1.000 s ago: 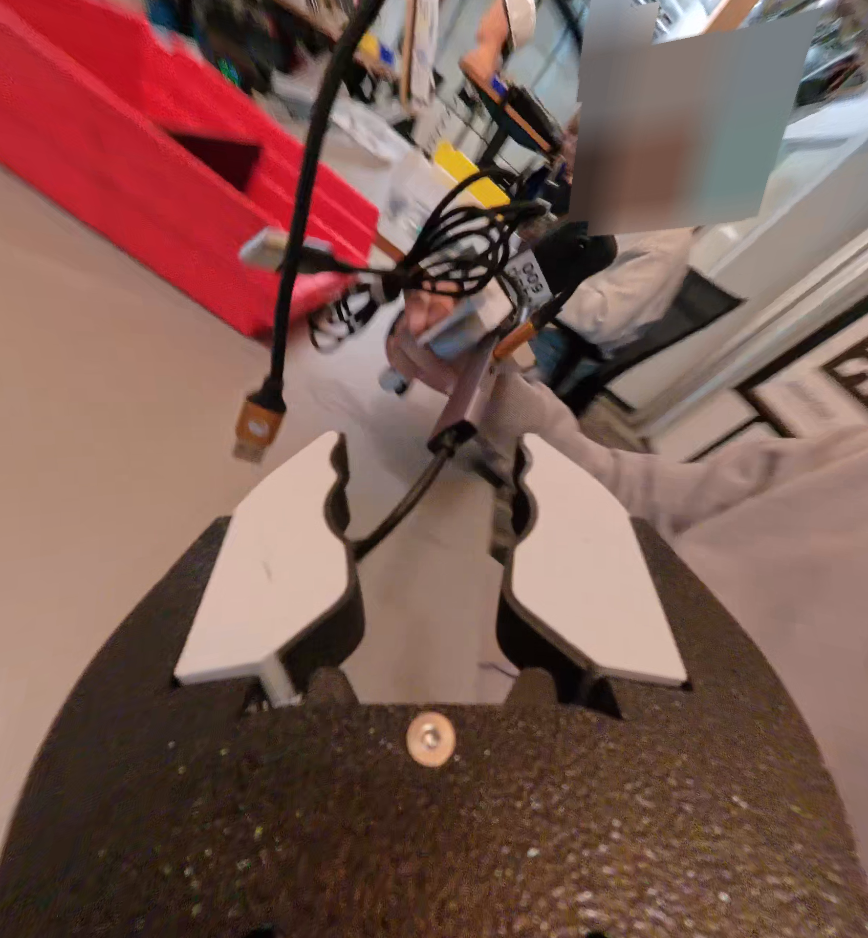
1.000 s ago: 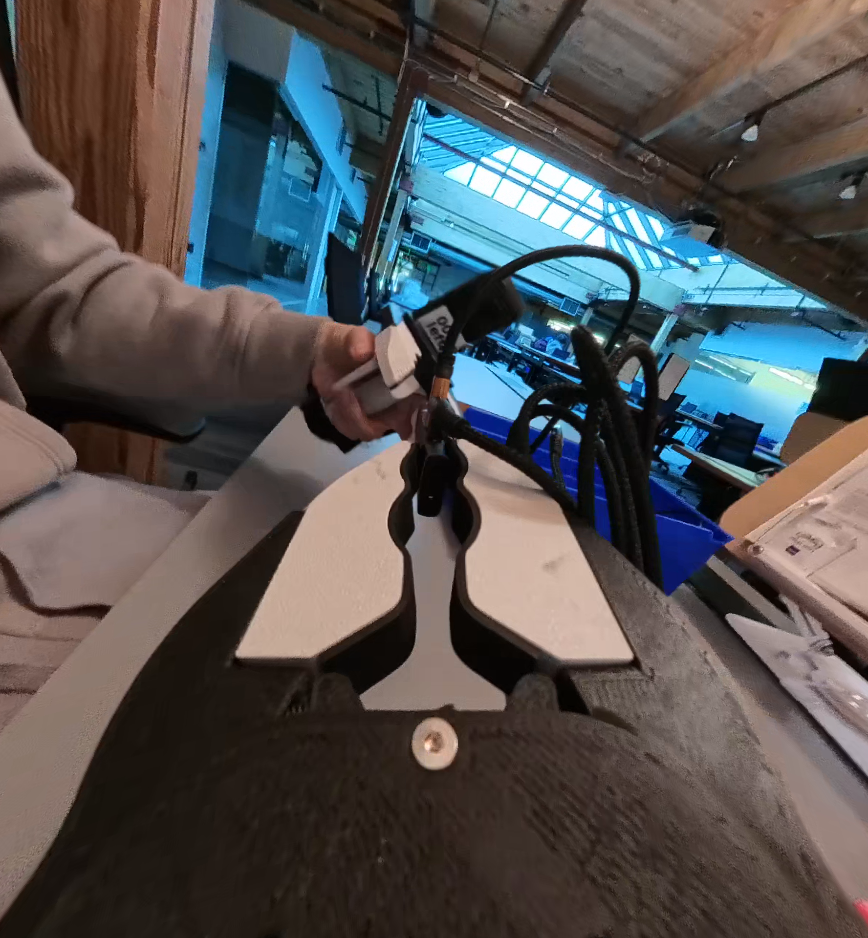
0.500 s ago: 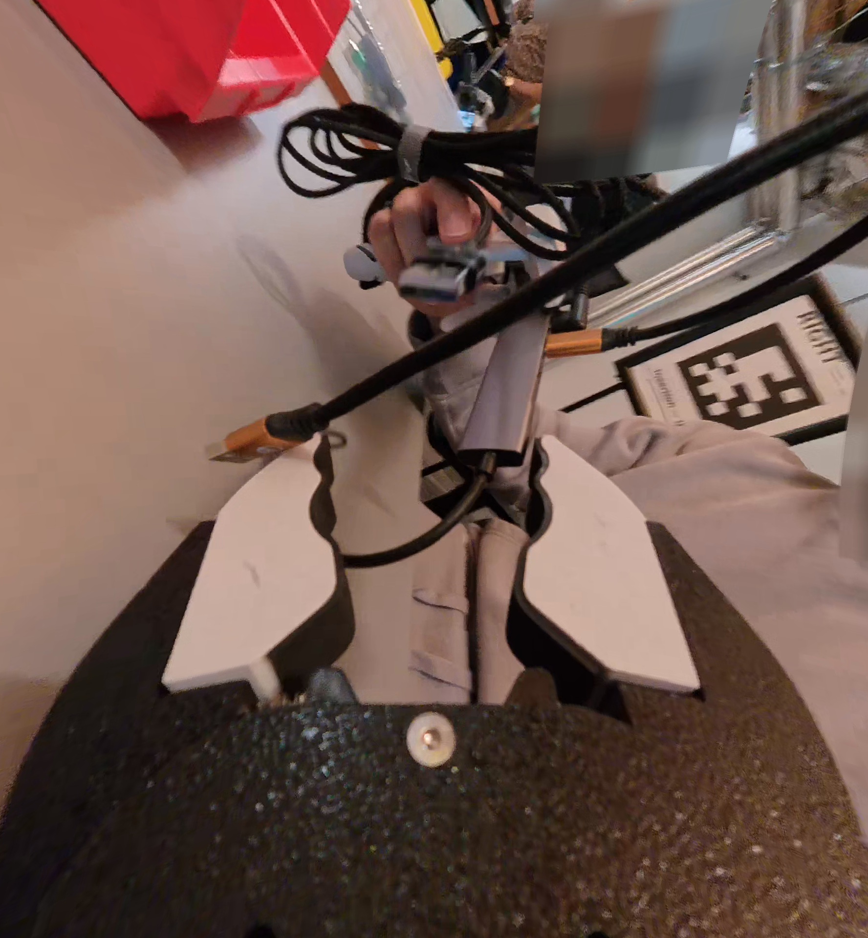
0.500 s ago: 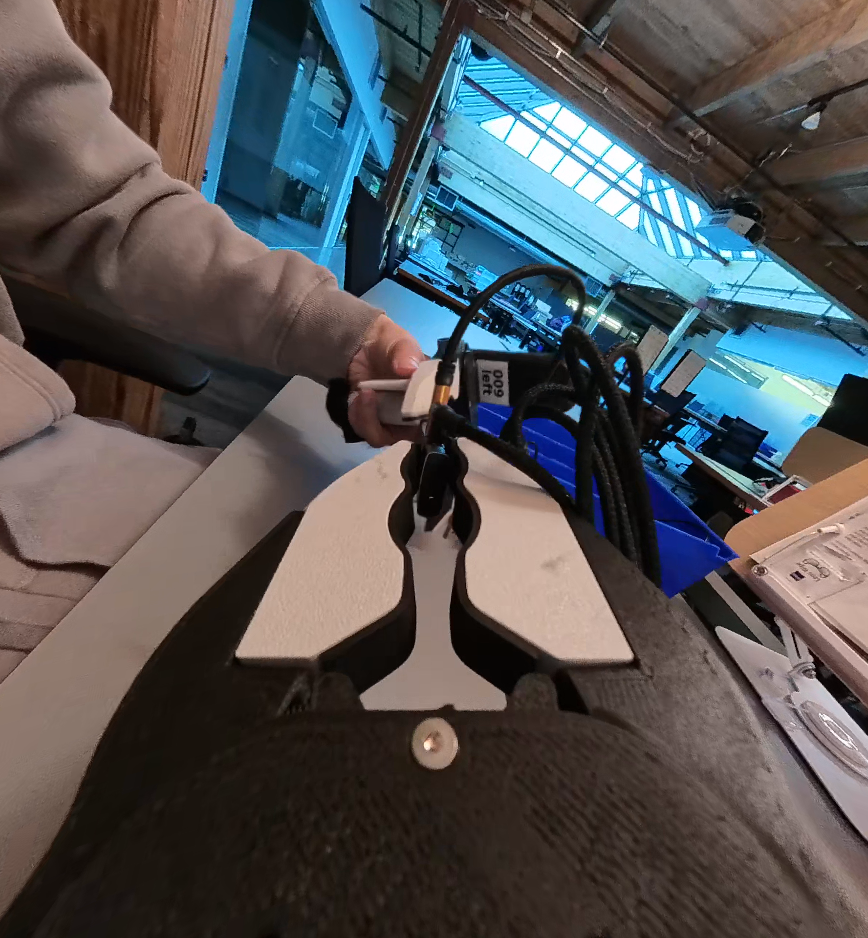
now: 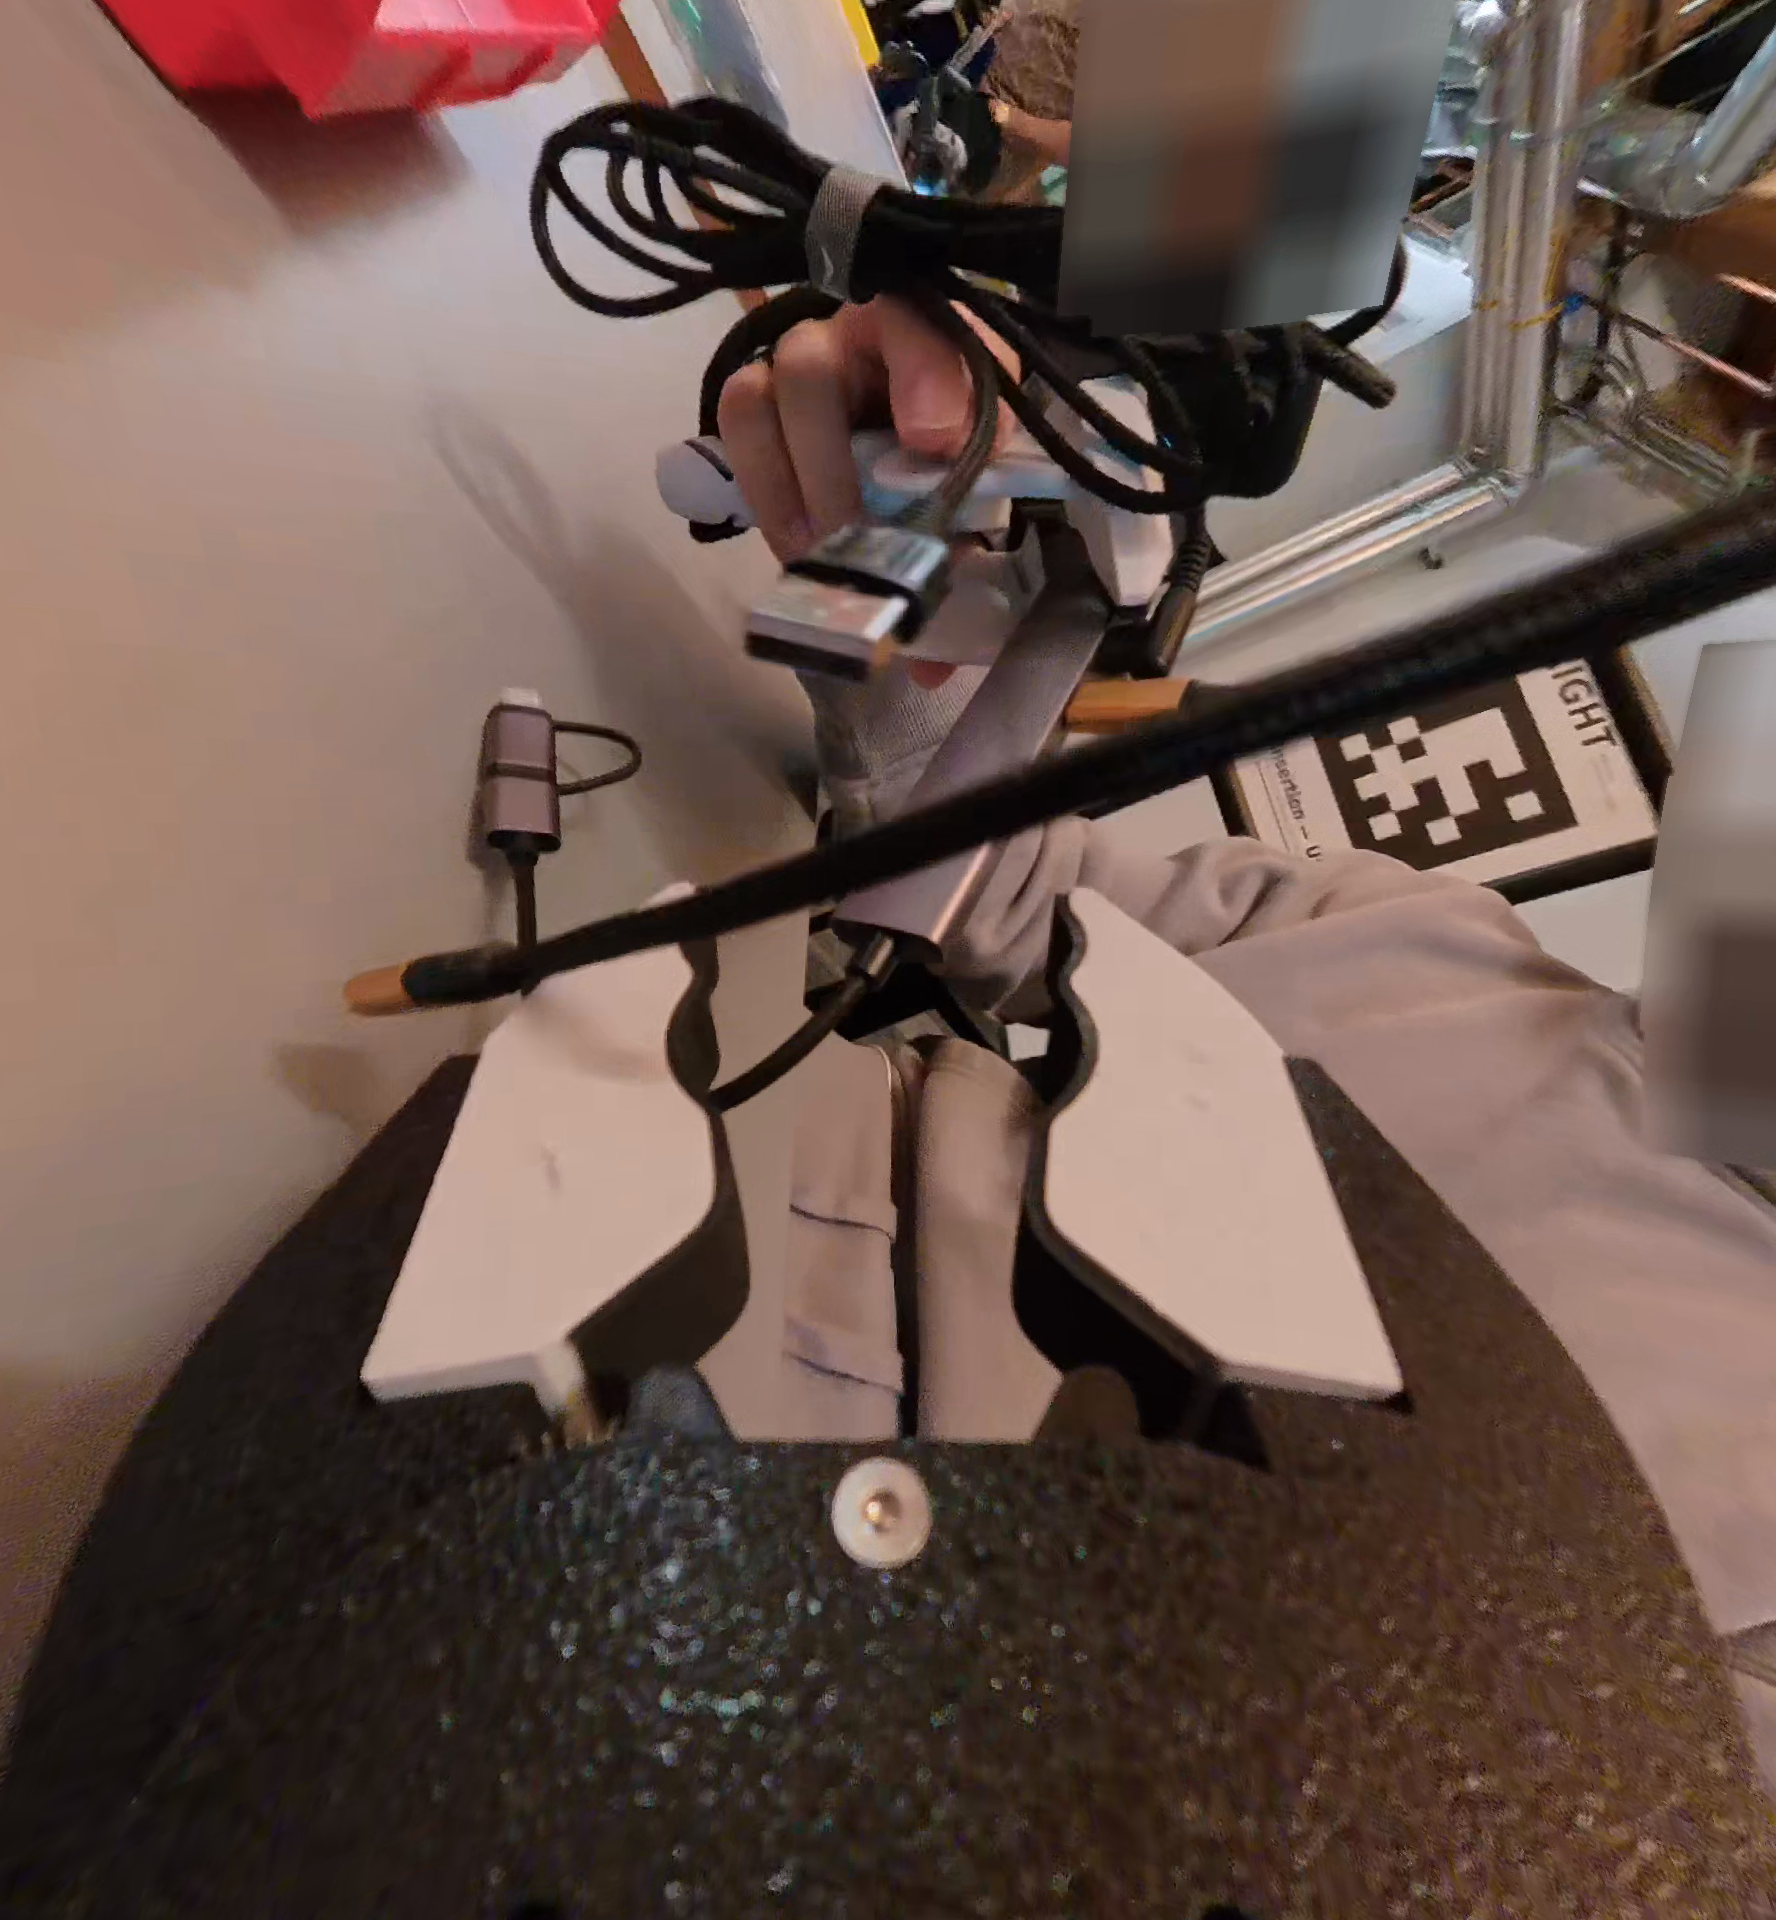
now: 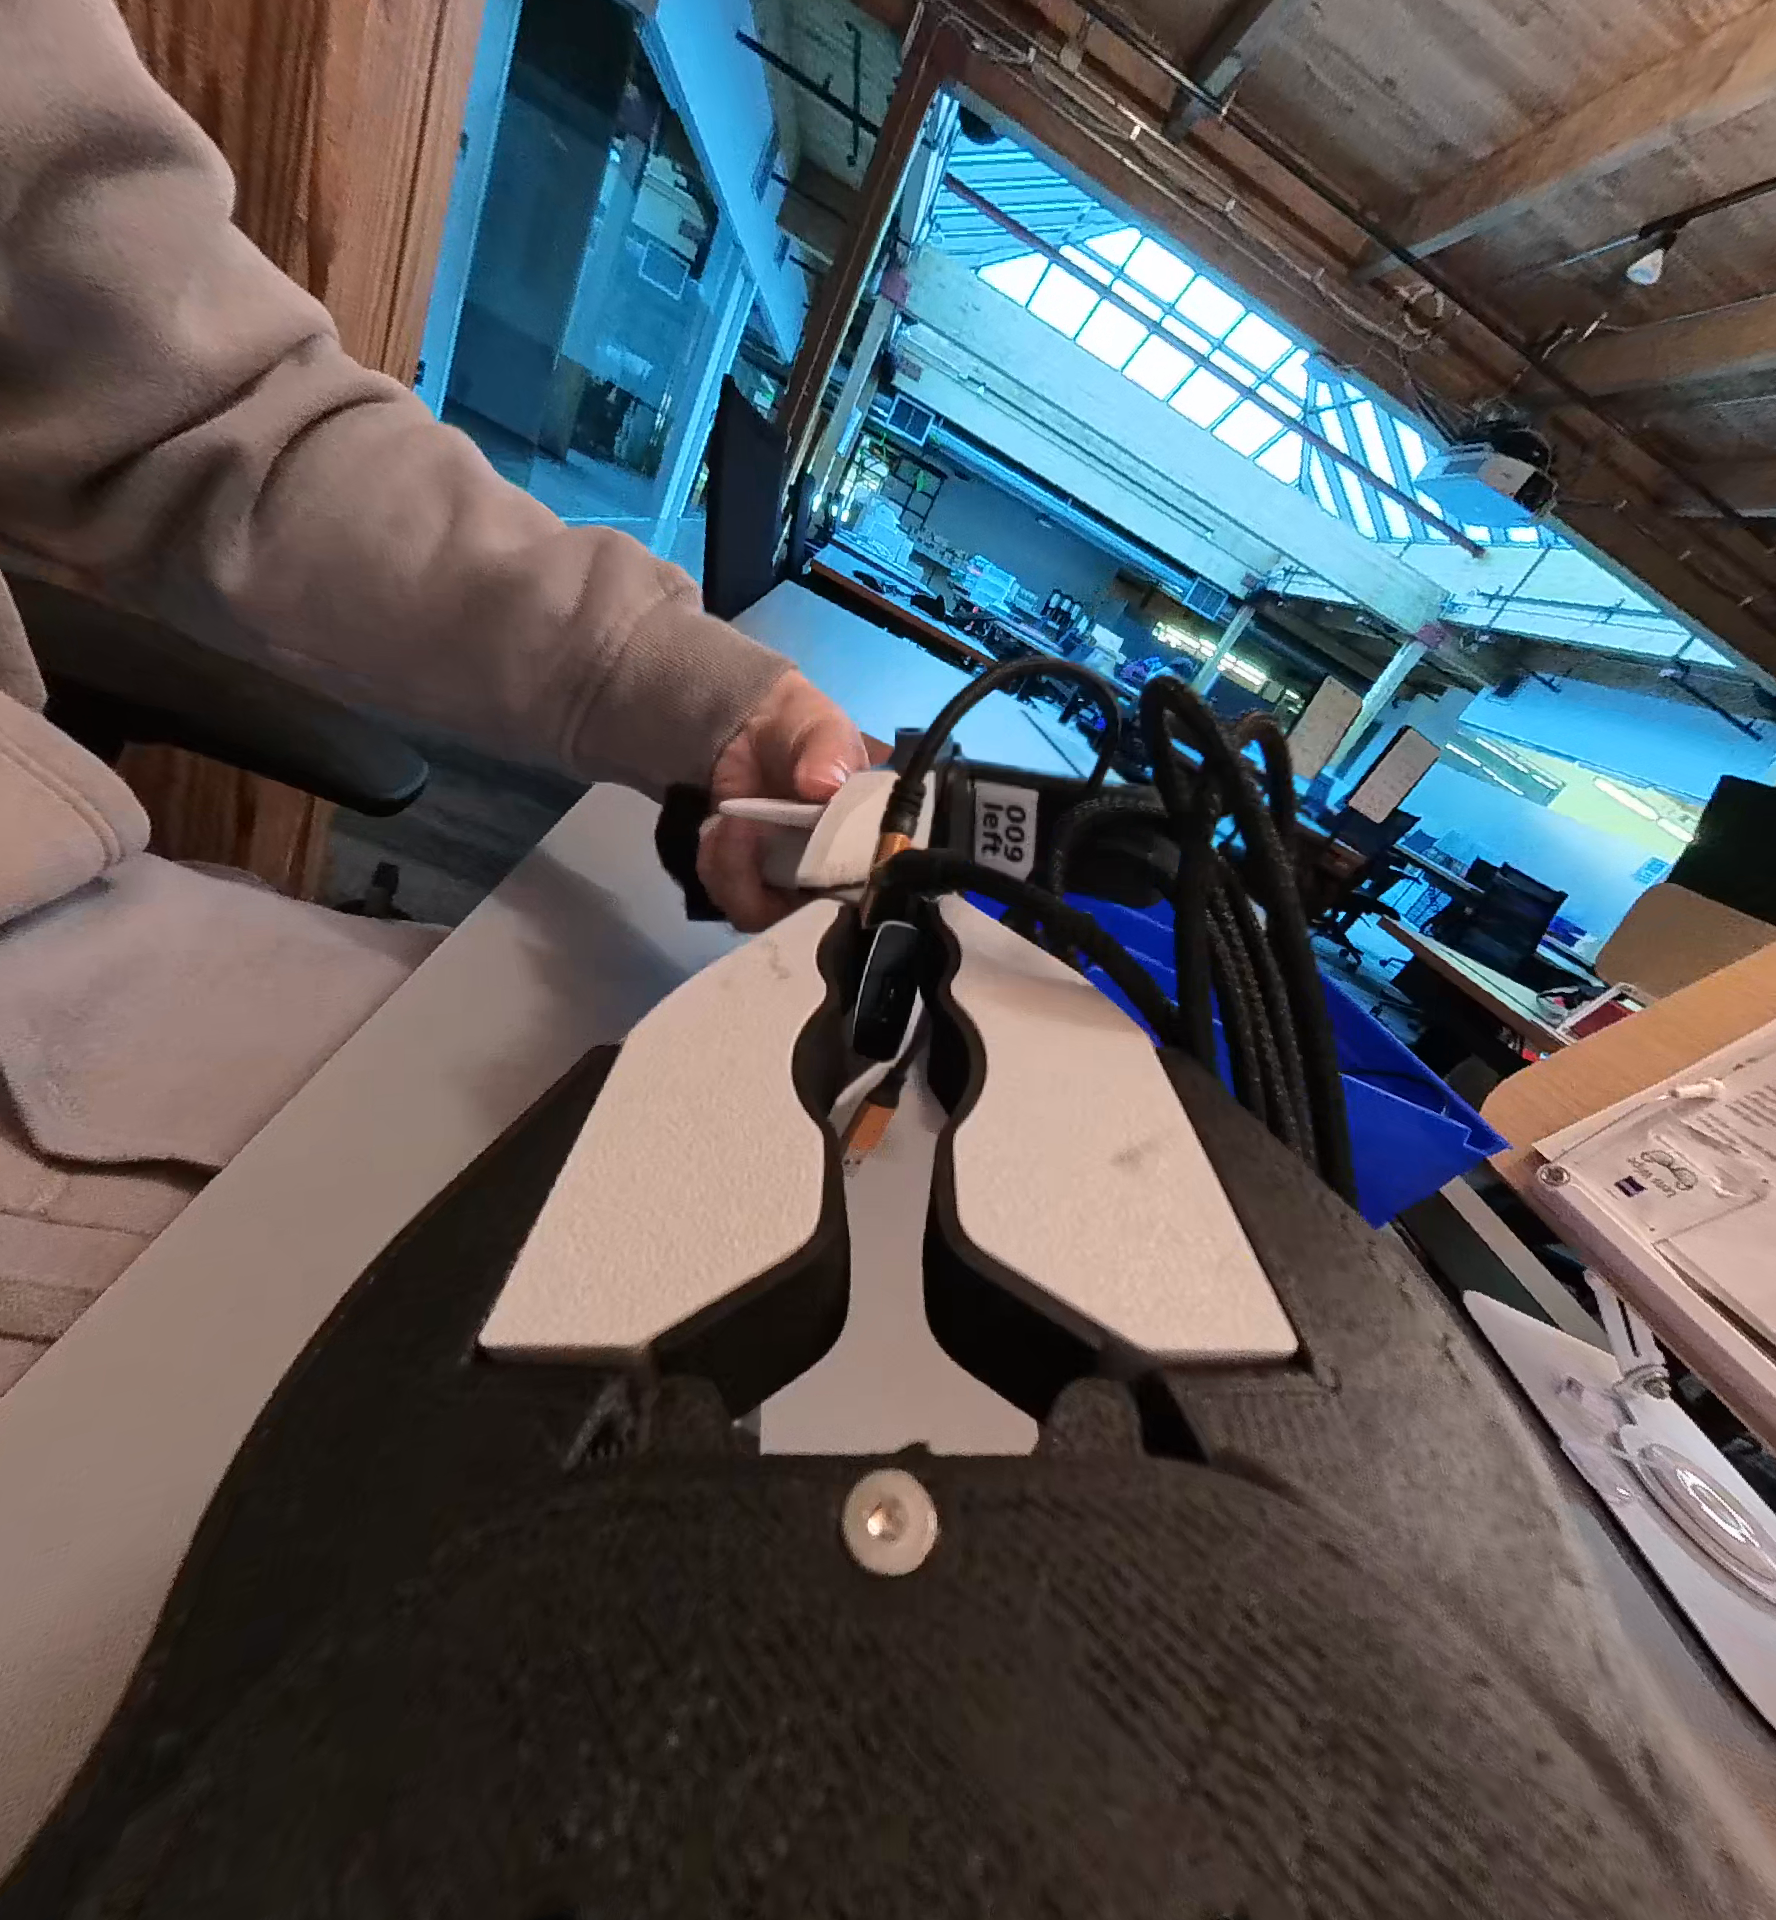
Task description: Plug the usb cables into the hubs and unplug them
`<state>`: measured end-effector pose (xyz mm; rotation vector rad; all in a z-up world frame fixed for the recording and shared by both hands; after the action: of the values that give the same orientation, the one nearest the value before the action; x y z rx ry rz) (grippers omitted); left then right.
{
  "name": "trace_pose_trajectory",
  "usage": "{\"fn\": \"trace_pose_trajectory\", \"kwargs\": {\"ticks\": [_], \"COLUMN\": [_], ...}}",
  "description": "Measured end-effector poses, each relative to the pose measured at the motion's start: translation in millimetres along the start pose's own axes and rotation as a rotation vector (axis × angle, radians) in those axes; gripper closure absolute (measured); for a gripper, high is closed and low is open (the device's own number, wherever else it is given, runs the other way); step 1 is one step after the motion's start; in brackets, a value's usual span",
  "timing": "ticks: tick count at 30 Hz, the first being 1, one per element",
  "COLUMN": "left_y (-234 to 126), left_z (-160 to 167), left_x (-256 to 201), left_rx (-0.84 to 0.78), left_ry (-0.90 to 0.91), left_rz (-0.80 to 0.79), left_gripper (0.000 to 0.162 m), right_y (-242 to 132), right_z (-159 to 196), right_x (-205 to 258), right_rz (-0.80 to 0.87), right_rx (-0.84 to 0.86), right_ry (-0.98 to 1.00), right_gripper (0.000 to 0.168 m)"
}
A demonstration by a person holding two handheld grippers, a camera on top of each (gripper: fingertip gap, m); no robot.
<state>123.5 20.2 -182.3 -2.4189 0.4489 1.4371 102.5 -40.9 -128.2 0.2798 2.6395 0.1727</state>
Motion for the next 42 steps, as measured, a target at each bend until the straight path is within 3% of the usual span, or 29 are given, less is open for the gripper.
{"fn": "trace_pose_trajectory", "kwargs": {"ticks": [6,11,15,19,22,31,35,40,42], "left_y": [6.5,12.2,22.2,31.4,32.7,8.0,-1.3,13.9,15.9], "left_z": [-3.4,-1.8,2.9,13.4,7.0,-24.6,-28.0,-7.1,-8.2], "left_x": [3.0,0.6,-2.0,-7.8,-14.6,8.7,-8.8,3.2,5.4], "left_rx": [-0.054,-0.085,-0.053,0.004,-0.047,-0.233,-0.271,-0.138,-0.156], "left_ry": [0.069,0.250,0.114,0.051,-0.019,0.167,0.159,0.217,0.227], "left_rz": [0.116,0.156,0.218,0.291,0.330,0.010,0.090,0.001,-0.011], "left_gripper": [0.099,0.099,0.095,0.101,0.098,0.093,0.101,0.106,0.118], "right_y": [0.3,-3.6,-4.7,-4.0,-5.6,-10.2,-6.8,-0.7,-1.6], "right_z": [-6.4,-13.3,-21.6,-14.3,-7.8,-9.0,-6.3,-4.5,-7.2], "right_x": [-1.1,-3.7,-5.3,-2.6,-1.4,-5.7,-4.2,-0.7,-2.8], "right_rz": [0.004,0.014,0.018,0.006,0.000,0.024,0.015,-0.001,0.012], "right_rx": [-0.062,-0.116,-0.176,-0.127,-0.064,-0.079,-0.089,-0.084,-0.093], "right_ry": [0.033,0.055,0.067,0.055,0.031,0.036,0.050,0.051,0.043], "right_gripper": [0.158,0.158,0.158,0.158,0.158,0.158,0.158,0.158,0.158]}}
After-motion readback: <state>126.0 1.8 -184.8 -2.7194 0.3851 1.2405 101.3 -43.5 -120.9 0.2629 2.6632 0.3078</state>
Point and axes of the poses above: each gripper's, where its closed fingertips meet, y out along the fingers, z out of its underside, x = y × z across the jaws, the point moved 1 cm from there along -y, back along the fingers, and after that the axes turned 5 degrees about -x, right-handed, at the moved point
